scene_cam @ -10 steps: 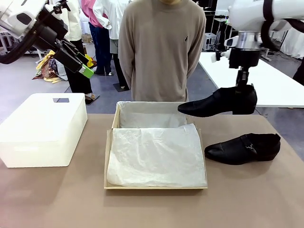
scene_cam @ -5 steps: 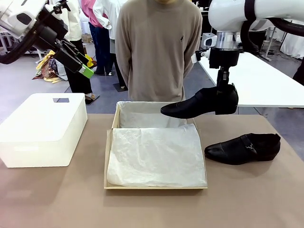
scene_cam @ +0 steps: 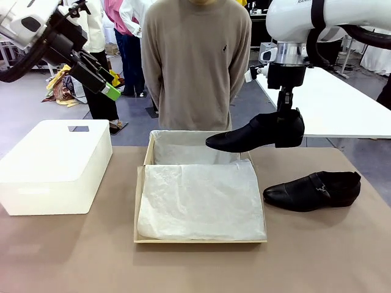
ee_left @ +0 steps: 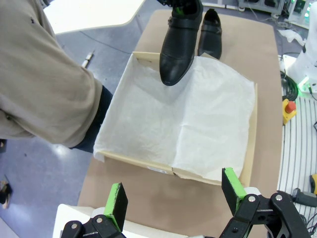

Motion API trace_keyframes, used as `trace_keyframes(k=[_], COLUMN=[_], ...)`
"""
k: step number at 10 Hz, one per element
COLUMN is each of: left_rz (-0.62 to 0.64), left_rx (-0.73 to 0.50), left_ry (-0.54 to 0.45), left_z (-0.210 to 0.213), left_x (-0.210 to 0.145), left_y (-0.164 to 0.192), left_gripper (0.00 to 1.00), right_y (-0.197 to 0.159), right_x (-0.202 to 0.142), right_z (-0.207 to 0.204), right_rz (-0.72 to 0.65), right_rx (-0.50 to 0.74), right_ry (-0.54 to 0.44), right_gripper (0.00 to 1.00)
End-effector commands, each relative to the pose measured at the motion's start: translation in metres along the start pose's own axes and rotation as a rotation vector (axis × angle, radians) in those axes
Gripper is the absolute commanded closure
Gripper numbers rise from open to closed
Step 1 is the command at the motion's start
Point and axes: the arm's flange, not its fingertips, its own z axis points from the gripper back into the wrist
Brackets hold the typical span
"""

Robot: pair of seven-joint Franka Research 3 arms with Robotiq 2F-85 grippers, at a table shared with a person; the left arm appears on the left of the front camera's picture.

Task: Pack the shoes into the box.
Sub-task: Place one shoe of the Shoes into the Shoes Box.

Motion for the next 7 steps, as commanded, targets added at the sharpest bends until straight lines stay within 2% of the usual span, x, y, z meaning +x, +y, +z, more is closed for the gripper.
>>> trace_keyframes(k=[1,7], left_rz=[-0.014,-0.014], left_rx=[-0.016,-0.016], left_ry=[-0.024,-0.024], left_z=[0.0001,0.0001], left_x=[-0.0035,-0.0035], left_y=[-0.0005,-0.0005], left_gripper=[0.00,0.00], right_y=[0.0026,0.0001], right_x=[0.0008,0.0002], right_z=[0.0027,0.0000], right_rz=[0.002,0.000], right_rx=[-0.005,0.000], right_ry=[-0.001,0.000], right_gripper=[1.00,1.00])
